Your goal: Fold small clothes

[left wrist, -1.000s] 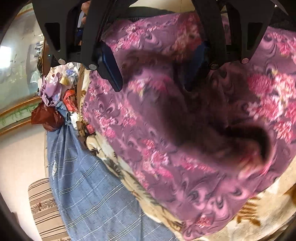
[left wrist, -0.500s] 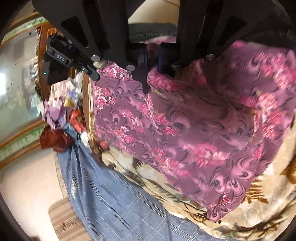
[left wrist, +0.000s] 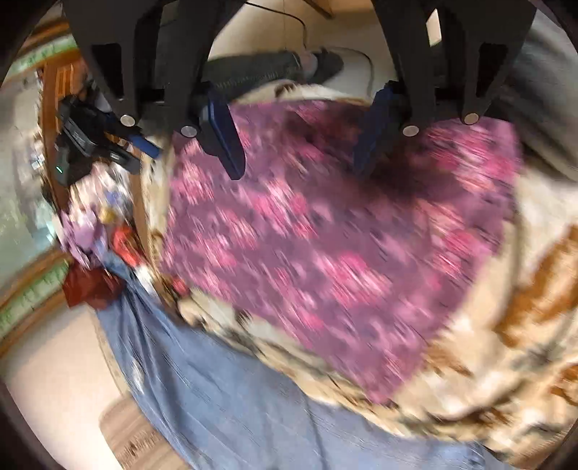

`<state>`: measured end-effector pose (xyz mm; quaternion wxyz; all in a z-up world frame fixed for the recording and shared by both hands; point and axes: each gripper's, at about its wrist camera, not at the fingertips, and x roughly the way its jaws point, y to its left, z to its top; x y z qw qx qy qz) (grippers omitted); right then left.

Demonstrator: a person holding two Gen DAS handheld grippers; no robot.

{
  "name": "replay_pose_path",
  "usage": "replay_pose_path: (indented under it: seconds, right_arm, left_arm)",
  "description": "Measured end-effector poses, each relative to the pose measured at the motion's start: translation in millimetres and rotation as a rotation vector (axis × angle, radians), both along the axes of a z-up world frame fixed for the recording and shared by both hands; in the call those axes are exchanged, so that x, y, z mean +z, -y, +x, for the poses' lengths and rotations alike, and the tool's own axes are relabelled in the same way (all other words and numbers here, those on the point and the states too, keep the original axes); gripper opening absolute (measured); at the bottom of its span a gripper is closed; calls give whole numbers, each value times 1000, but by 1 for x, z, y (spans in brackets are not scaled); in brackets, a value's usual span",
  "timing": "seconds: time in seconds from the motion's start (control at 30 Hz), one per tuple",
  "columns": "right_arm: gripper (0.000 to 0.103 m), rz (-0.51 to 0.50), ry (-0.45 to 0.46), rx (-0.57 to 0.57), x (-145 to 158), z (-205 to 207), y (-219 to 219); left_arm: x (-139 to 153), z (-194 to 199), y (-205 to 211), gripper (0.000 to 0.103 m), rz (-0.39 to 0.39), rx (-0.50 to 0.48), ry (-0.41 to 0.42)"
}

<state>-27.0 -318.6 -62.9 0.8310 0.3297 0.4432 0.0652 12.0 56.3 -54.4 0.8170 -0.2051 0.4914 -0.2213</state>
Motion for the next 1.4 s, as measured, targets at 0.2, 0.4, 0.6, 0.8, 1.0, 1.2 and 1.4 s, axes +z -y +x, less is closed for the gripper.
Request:
replay_pose_path:
  seconds: [0.2,0.4,0.6,0.8,1.0,1.2,1.4]
  right_arm:
    - [80,-123,62,-51,20,21,26]
    - [73,-142,52,-76,-10,31,31]
    - [44,-140,-25,-42,-29,34,22]
    - [43,-78,106,62,0,16,-21]
    - [61,-128,136,353,6,10,-129]
    - [61,10,-42,434,-31,27,-169]
    - [47,70,-134,358,-55,38,-169]
  left_arm:
    - [-23,36,-16,62,22,147,-85]
    - [-51,32,-7,62,4,184,-56]
    - [-52,33,-5,62,-3,154,-64]
    - [-59,36,-13,62,-44,174,-103]
    - [-60,33,-22,62,-70,175,-133]
    - [-71,23,-35,62,-118,197,-168]
    - [-77,31,-35,62,-157,208,-182]
